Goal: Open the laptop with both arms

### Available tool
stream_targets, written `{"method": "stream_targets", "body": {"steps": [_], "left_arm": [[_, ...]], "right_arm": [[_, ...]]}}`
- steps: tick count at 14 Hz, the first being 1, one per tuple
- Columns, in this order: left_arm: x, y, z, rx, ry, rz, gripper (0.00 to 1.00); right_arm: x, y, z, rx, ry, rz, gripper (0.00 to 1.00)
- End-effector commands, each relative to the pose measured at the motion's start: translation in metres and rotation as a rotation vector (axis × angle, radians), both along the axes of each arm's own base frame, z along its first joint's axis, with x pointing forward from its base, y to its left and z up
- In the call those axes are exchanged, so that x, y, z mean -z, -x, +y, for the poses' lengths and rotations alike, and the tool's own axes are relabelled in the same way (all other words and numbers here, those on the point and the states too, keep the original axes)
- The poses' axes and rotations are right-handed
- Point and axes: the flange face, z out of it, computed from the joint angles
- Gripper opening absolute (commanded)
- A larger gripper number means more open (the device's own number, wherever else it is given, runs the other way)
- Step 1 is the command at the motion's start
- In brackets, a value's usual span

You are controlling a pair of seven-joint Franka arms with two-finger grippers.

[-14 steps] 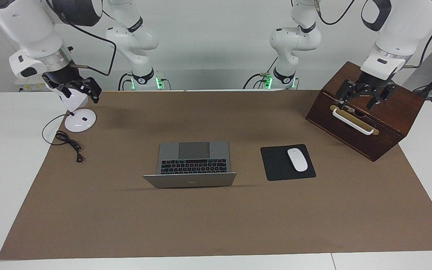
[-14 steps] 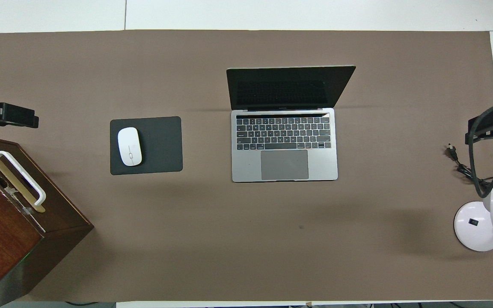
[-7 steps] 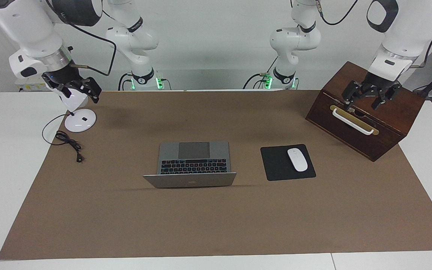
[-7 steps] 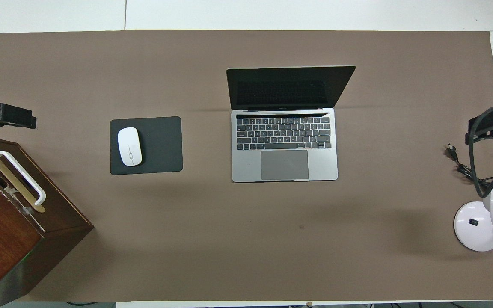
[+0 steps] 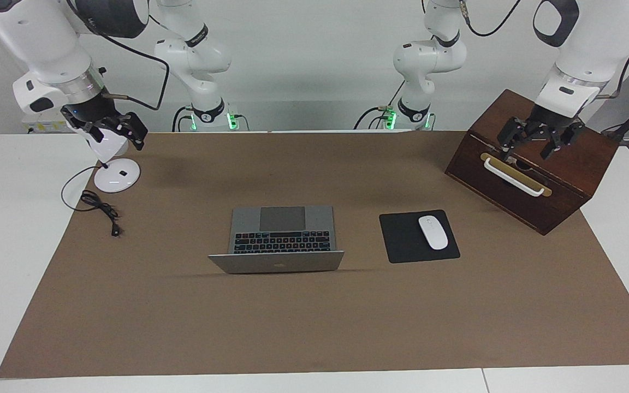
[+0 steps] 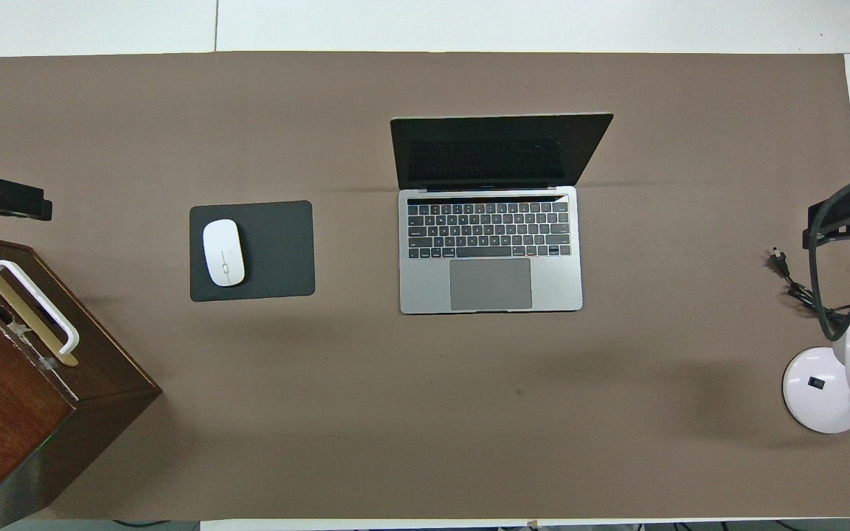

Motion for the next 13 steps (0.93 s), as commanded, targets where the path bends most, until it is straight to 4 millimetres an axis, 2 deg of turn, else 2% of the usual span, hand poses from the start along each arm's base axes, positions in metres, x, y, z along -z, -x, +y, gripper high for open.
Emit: {"method": "stream_targets", "body": {"steps": [1,5,13], "left_arm": [[0.0021,0.0050,-0.0003,0.007,-0.014,-0.010,1.00],[0.0089,0.0069,-0.0070,0.017,-0.014,0.002,1.00],[0.0080,0.0083,0.0024,0.004,-0.014,0.002,1.00]], "right_arm": [[-0.0012,0.0066,-0.0030,-0.065,0.004,0.002,1.00],[-0.0004,0.0070,-0.0047,-0.065,0.003,0.005,1.00],[-0.0005,0.0068,-0.0047,-0.068,0.003,0.003,1.00]]}}
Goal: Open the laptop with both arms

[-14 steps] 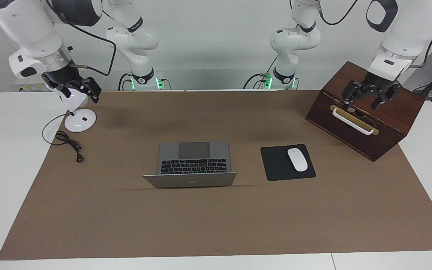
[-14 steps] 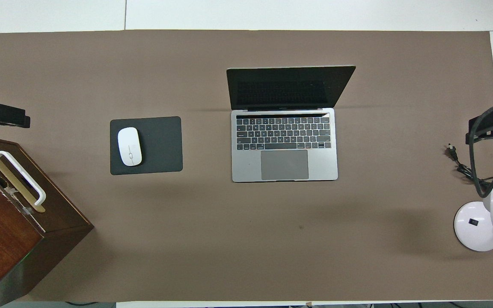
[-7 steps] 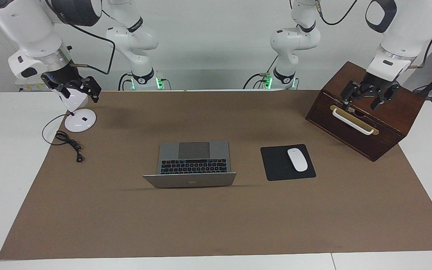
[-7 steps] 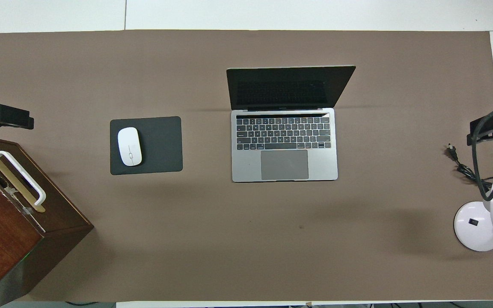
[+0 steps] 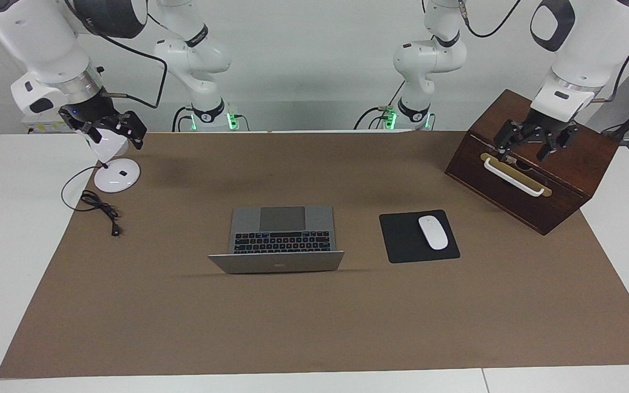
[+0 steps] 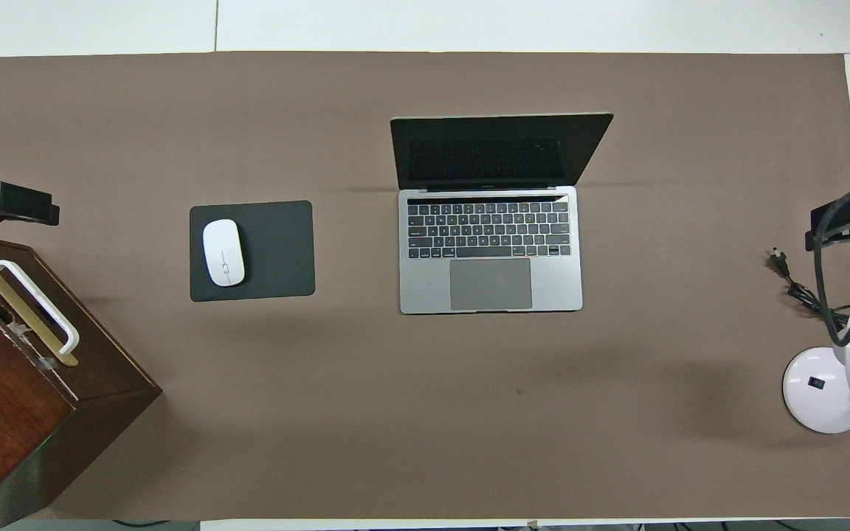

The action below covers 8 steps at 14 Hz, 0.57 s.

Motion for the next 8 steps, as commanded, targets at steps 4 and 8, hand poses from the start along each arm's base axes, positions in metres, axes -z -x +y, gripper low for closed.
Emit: {"method": "stream_targets", "body": {"steps": [4,8], "left_arm": [[0.0003,0.0078,-0.0010,0.008,-0.014,-0.013,1.00],[0.0003,0.0079,-0.0019,0.008,-0.013,-0.013,1.00]], "right_arm": [[-0.0005,0.0066,-0.0026,-0.042,0.007,0.002,1.00],[-0.0011,0.0060,-0.0057,-0.083,0.006,-0.003,1.00]]}}
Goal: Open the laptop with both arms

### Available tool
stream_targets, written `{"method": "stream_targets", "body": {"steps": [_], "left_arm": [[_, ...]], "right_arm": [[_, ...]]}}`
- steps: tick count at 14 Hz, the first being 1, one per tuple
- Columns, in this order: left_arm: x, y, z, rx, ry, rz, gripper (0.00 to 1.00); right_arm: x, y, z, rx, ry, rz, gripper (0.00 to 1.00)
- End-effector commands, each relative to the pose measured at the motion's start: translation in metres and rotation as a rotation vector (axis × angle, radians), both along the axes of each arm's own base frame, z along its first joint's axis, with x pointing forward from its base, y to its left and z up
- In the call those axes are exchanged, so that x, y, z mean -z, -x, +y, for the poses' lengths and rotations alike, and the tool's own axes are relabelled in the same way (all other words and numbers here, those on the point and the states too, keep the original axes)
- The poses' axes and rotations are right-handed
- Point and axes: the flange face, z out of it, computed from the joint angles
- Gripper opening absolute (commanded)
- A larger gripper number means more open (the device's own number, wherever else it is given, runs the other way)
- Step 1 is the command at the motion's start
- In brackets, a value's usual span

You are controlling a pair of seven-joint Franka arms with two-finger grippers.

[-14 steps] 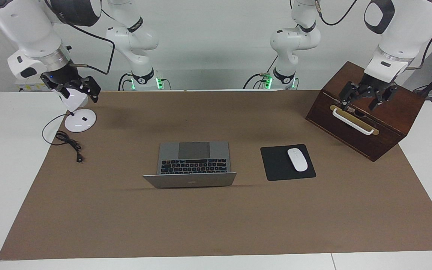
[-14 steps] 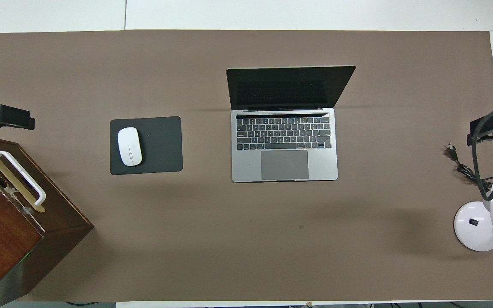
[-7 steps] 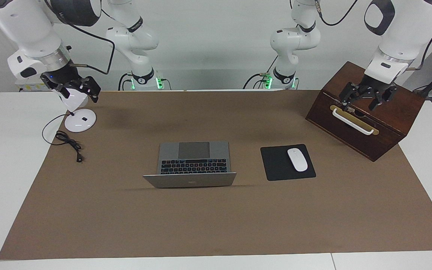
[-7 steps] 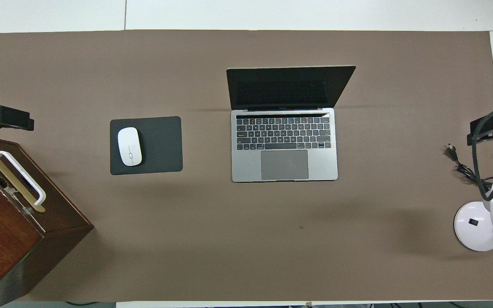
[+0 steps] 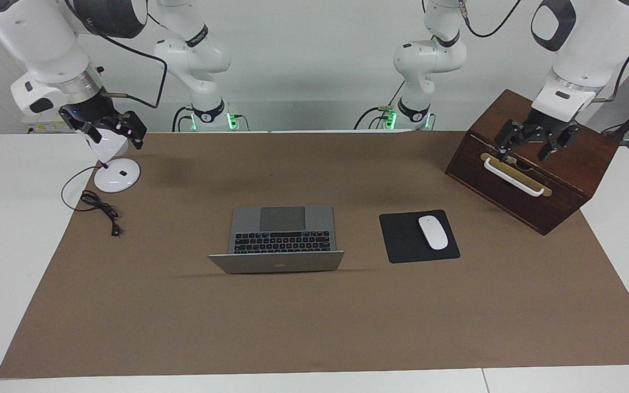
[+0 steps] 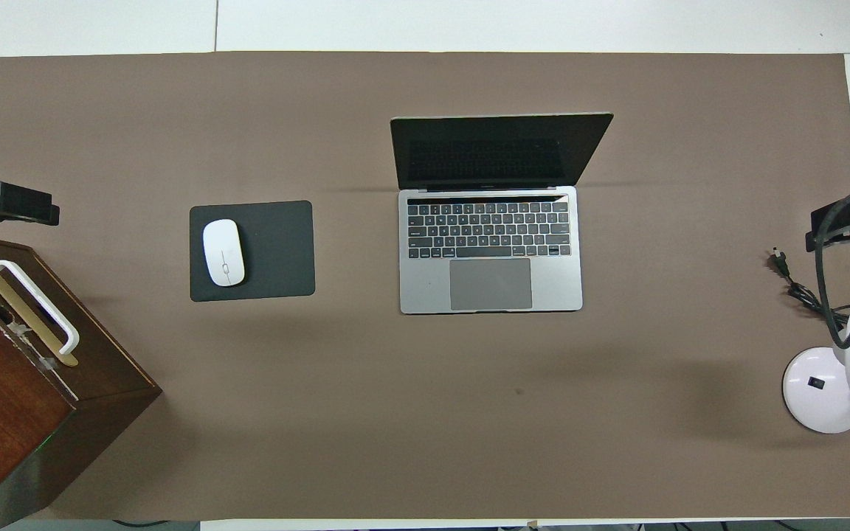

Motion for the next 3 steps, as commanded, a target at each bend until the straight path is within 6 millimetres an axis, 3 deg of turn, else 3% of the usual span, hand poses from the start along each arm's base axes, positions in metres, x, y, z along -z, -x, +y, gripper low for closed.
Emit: {"method": "stream_targets", "body": {"steps": [1,3], "left_arm": [[0.0002,0.0079,-0.0030,0.010,-0.013,-0.013,1.00],[0.0002,0.0079,-0.0030,0.009,-0.013,-0.013,1.00]], "right_arm": [[-0.0015,0.0052,-0.0043,-0.051,0.012,-0.010,1.00],[-0.0002,0.0042,-0.0060,-0.073,0.010,-0.015,1.00]]}}
